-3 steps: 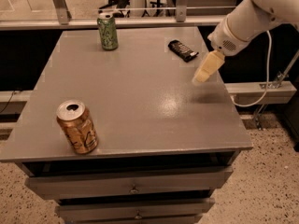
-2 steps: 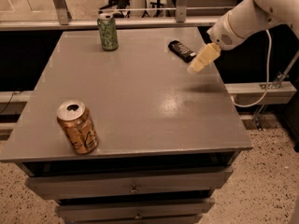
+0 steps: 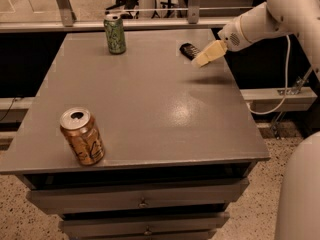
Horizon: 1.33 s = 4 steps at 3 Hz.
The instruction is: Move rxbar chocolate near orange can
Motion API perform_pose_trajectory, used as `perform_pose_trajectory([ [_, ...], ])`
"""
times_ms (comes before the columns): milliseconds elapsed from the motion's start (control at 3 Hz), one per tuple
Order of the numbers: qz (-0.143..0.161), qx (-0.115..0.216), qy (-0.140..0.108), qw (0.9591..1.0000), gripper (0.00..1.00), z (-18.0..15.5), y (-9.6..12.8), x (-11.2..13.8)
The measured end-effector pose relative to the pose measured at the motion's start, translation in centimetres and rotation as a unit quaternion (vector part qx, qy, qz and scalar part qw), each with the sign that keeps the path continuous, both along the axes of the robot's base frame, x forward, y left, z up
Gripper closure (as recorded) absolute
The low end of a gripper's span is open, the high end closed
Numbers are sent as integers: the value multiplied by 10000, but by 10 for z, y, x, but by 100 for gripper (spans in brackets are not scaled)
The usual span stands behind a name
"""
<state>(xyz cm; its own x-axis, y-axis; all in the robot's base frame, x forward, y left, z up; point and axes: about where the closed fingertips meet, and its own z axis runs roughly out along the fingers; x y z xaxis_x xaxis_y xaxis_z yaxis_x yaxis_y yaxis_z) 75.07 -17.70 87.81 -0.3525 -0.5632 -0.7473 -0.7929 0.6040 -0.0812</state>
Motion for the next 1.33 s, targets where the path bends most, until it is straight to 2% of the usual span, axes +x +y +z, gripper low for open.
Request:
perform_pose_trajectory([
  [333, -157, 139, 166, 9996, 0, -21, 3, 17],
  [667, -221, 213, 264, 9992, 0, -34, 6, 24],
  [1000, -284, 301, 295, 9987, 16, -39, 8, 28],
  [1333, -304, 375, 282, 9984, 46, -38, 12, 30],
])
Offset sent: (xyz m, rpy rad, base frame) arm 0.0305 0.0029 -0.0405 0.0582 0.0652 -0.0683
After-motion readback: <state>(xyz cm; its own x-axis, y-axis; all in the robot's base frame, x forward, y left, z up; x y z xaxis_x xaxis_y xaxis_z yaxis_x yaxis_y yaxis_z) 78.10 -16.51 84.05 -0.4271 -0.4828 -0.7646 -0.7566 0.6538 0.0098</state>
